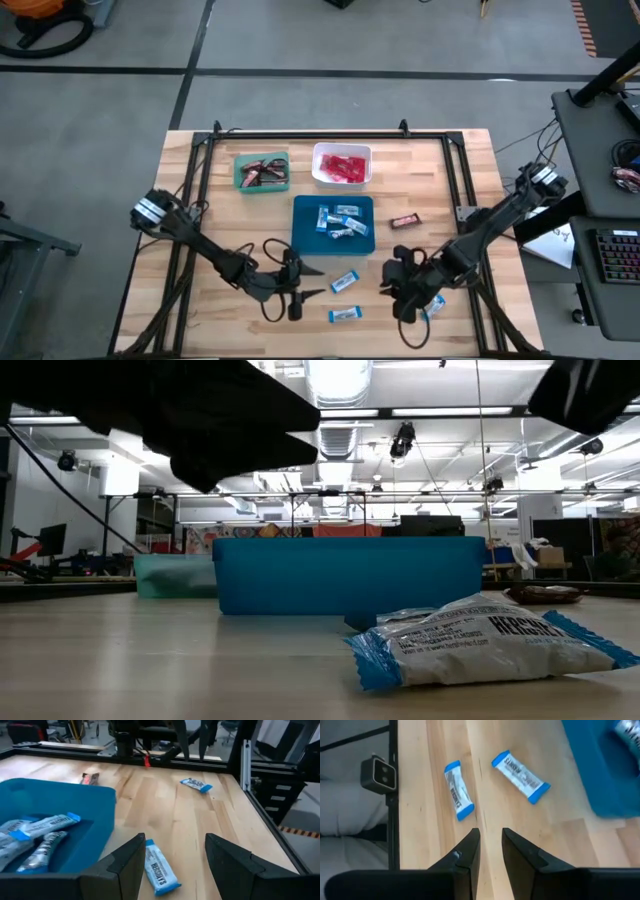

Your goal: Sort candy

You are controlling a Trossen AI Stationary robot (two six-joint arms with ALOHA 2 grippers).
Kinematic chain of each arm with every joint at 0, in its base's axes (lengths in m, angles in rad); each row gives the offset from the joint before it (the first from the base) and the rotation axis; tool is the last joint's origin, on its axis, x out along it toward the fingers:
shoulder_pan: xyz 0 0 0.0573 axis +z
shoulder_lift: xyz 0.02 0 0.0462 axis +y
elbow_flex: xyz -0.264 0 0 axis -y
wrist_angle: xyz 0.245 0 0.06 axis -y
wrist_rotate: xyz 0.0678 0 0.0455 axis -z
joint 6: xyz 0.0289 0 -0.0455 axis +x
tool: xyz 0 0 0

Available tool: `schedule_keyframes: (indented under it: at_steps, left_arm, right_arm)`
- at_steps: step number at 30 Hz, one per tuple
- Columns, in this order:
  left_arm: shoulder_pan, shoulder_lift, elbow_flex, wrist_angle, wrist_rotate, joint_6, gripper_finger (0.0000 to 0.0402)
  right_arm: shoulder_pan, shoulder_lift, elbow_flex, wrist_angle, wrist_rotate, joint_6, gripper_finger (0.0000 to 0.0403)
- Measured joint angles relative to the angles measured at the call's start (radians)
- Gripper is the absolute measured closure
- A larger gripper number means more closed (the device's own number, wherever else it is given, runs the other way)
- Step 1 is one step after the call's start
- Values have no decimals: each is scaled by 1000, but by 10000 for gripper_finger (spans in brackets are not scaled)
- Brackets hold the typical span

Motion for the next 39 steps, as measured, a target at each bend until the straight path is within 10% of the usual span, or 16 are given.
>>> schedule_keyframes:
  at_steps: [18, 39]
  left_arm:
    - [-3, 332, 237, 87, -82, 62, 212]
    - [19, 414, 278, -21, -144, -79, 211]
  right_arm:
    - [11, 65, 0, 5, 3, 21, 325]
    - [11, 65, 0, 11, 53, 19, 322]
